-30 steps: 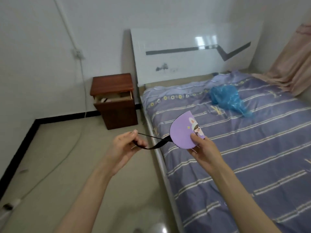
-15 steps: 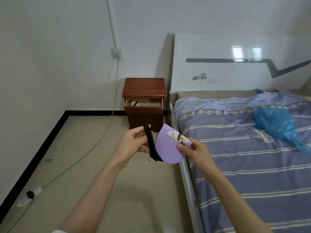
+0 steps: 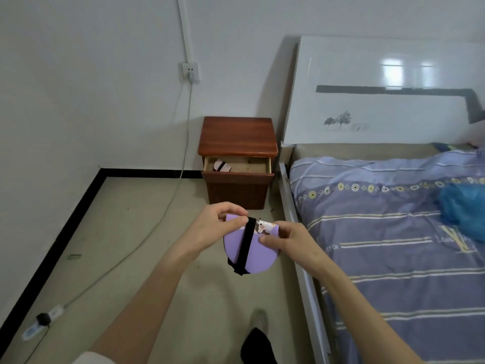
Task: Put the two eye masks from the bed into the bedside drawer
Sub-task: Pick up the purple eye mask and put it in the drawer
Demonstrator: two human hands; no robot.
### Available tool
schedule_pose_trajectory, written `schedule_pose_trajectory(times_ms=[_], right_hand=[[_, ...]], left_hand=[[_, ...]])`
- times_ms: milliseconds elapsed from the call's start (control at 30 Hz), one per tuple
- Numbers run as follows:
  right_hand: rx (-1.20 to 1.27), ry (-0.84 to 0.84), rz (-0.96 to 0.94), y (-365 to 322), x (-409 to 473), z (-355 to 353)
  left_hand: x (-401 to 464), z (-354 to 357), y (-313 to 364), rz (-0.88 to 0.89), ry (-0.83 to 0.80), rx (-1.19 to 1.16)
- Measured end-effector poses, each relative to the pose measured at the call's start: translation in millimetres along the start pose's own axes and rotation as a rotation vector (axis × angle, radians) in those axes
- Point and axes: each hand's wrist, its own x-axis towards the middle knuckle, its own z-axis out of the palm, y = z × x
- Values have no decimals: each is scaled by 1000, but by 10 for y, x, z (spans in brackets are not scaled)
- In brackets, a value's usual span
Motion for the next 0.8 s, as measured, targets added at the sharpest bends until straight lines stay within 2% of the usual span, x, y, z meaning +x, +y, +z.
schedule_pose_trajectory(times_ms=[200, 367, 533, 667, 800], right_hand=[[461, 98, 115, 20, 1105, -208], [553, 155, 190, -53, 1937, -426], [643, 213, 240, -29, 2585, -574], [714, 261, 289, 44, 2995, -611], [781, 315, 374, 102, 3390, -635]], left_hand=[[909, -145, -208, -125, 89, -260], [1683, -186, -254, -171, 112, -291], [2272, -254, -368, -272, 277, -408], [2663, -275, -499, -388, 327, -464], [3037, -262, -658, -503, 364, -343]])
